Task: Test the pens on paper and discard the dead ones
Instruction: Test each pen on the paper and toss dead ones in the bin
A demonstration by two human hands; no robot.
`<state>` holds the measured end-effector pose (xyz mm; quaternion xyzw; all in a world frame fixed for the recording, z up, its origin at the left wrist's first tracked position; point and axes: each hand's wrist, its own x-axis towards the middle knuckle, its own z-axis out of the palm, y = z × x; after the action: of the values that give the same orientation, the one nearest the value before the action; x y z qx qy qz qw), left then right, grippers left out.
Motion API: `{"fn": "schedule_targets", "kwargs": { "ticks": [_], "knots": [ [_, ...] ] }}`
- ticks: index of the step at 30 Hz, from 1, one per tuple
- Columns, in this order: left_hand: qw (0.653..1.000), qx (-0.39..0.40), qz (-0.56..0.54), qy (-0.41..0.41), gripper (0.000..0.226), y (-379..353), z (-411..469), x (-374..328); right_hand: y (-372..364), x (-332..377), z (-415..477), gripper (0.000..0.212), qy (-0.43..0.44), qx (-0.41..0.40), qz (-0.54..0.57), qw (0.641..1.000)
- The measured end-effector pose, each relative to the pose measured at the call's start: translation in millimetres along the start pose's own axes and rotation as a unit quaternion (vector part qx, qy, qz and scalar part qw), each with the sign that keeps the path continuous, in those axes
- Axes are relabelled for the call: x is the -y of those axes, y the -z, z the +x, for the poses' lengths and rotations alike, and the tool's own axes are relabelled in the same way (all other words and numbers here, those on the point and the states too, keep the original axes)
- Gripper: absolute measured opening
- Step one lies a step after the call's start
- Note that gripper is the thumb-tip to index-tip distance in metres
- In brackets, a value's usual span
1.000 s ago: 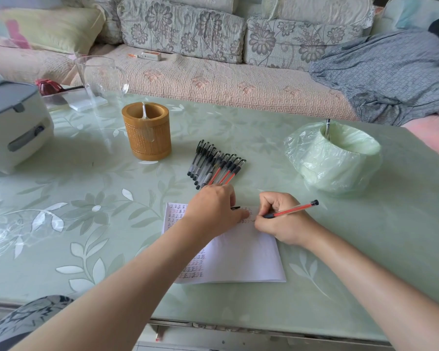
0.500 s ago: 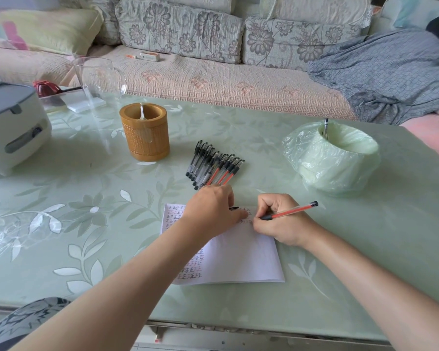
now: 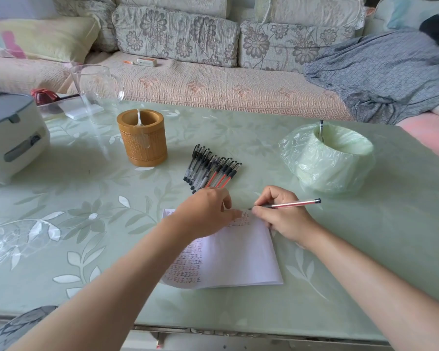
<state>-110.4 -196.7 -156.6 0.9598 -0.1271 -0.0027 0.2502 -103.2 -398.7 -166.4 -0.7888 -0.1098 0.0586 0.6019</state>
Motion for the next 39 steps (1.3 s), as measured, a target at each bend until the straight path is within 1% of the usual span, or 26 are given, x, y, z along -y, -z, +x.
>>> {"fn": "schedule_targets", "kwargs": {
  "ticks": [2,4,6,8,11,13,16,19,21,23,24,26,29,31,36,39],
  "knots": [
    [0.999,0.033,-0.003,-0.02,0.029,10.0,-1.6,4.7,-1.6,1.1,-0.4,0.02,-0.003,0.006,-0.004,1.0],
    [0.998,0.05,0.009,-0.037,0.029,17.8,-4.0,8.3,-1.1,3.6,0.4,0.023,-0.015,0.007,-0.012,1.0],
    [0.997,0.053,0.019,-0.052,0.029,21.2,-5.9,9.9,1.4,7.4,1.9,0.027,0.0,0.009,-0.027,1.0],
    [0.996,0.051,0.019,-0.065,0.022,21.9,-6.3,9.4,3.8,12.2,3.2,0.033,0.022,0.019,-0.049,0.998],
    [0.996,0.042,0.014,-0.072,0.01,22.6,-6.1,7.8,5.5,21.3,4.5,0.037,0.013,0.044,-0.059,0.997],
    [0.997,0.029,0.022,-0.075,0.009,23.3,-5.0,9.0,3.5,28.5,4.8,0.041,-0.006,0.058,-0.003,0.998],
    [0.998,-0.004,0.019,-0.065,0.012,26.3,-3.9,13.0,2.9,37.2,5.3,0.045,-0.044,0.056,0.108,0.992],
    [0.999,-0.017,0.016,-0.038,0.015,31.5,-3.6,16.5,3.6,38.8,8.0,0.042,-0.06,0.06,0.153,0.985],
    [0.999,-0.019,0.007,-0.029,0.017,34.5,-3.5,18.6,2.4,38.3,10.5,0.034,-0.043,0.053,0.106,0.992],
    [0.999,-0.022,-0.004,-0.029,0.018,36.2,-2.5,20.7,1.0,37.2,13.4,0.028,-0.008,0.04,0.006,0.999],
    [0.999,-0.024,-0.009,-0.03,0.019,36.8,-2.0,21.5,0.3,36.2,15.1,0.029,0.006,0.033,-0.046,0.998],
    [0.999,-0.025,-0.017,-0.029,0.02,38.3,-1.1,22.6,-1.1,32.8,18.3,0.034,0.023,0.016,-0.144,0.989],
    [0.999,-0.027,-0.02,-0.026,0.019,40.0,-0.7,23.6,-1.4,27.3,21.1,0.019,0.031,-0.015,-0.281,0.959],
    [0.999,-0.025,-0.023,-0.025,0.019,40.4,-1.3,23.2,-2.5,28.7,18.2,0.015,0.029,-0.007,-0.317,0.948],
    [0.999,-0.018,-0.017,-0.032,0.017,38.0,-3.4,18.8,-6.8,32.5,13.2,0.017,0.038,0.015,-0.325,0.945],
    [0.999,0.0,-0.046,-0.023,0.014,34.3,-3.8,13.3,-10.5,34.8,11.6,0.018,0.061,0.04,-0.34,0.938]
  ]
}}
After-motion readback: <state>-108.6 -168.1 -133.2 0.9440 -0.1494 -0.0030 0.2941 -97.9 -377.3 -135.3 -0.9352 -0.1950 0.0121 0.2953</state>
